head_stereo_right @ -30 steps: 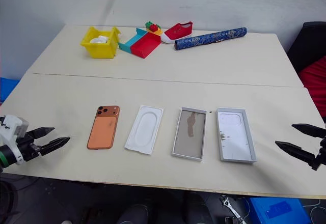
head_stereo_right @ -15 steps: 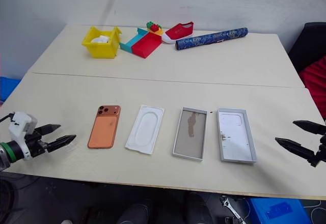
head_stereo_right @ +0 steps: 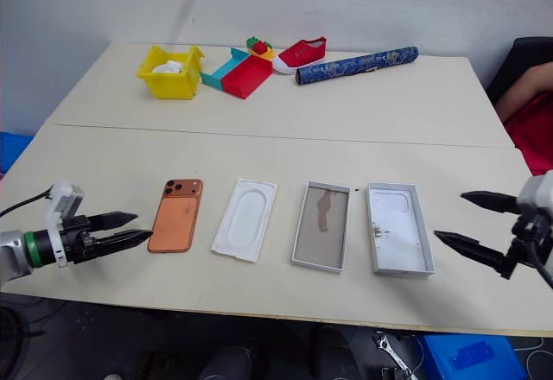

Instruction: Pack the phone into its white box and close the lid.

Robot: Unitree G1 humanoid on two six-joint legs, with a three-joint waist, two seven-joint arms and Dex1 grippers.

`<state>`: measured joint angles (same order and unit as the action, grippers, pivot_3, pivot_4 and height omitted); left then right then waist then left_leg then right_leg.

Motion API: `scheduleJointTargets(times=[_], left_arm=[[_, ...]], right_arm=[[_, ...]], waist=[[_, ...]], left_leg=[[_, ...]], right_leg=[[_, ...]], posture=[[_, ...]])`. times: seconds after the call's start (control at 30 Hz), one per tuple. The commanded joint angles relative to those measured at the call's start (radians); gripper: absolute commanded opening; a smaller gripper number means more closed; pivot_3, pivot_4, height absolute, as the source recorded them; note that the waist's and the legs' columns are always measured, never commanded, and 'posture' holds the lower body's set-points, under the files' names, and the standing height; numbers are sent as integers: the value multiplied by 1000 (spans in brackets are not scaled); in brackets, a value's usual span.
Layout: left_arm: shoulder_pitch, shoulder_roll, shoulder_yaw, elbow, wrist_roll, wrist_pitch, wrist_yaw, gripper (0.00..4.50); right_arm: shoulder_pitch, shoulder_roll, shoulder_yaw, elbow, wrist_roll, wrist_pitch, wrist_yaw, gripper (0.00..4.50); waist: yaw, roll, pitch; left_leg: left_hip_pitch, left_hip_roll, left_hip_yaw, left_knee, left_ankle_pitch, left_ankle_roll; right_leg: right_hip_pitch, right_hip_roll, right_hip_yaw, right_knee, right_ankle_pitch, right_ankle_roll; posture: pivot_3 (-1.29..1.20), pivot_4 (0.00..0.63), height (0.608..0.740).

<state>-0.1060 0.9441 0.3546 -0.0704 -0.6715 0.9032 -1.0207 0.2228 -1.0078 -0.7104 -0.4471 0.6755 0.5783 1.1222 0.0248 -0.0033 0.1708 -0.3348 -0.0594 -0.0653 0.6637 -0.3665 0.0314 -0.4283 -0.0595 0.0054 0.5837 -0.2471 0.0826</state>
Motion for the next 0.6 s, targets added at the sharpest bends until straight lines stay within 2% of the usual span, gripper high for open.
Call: scheduleJointTargets(times=[0.03,0.17,0.3,0.4,0.47,0.6], left_arm=[[-35,30,-55,-68,-62,127,-8,4500],[-158,-3,-151,-50,-115,357,66,4500],[-276,-75,-175,4,-153,496,112,4500],[-338,-114,-194,4,-186,599,127,3872],[-369,-135,-203,16,-185,653,151,3275],[-454,-202,-217,114,-176,710,225,3275]], right_arm=[[-3,5,25,-134,59,25,-16,4485],[-13,-1,92,-242,93,25,-26,4485],[-30,7,147,-294,109,20,-40,4485],[-12,26,175,-326,107,11,-50,4500],[2,36,184,-338,97,3,-57,4500],[20,59,196,-361,96,-6,-85,4500]], waist=[[0,0,0],[3,-1,0],[2,-2,0],[2,-4,0],[1,-4,0],[2,-5,0]], left_leg=[[0,0,0,0,0,0],[0,-1,0,1,1,-1],[-1,-1,0,2,1,-2],[-1,-1,-1,2,3,-6],[-1,-1,-1,2,3,-6],[-1,-1,-1,3,3,-7]], right_leg=[[0,0,0,0,0,0],[0,0,0,0,0,1],[0,0,0,1,1,1],[0,0,-1,2,1,1],[0,1,-1,3,1,1],[0,1,-1,3,1,1]], posture=[[0,150,740],[0,150,740],[0,150,740],[0,150,740],[0,150,740],[0,150,740]])
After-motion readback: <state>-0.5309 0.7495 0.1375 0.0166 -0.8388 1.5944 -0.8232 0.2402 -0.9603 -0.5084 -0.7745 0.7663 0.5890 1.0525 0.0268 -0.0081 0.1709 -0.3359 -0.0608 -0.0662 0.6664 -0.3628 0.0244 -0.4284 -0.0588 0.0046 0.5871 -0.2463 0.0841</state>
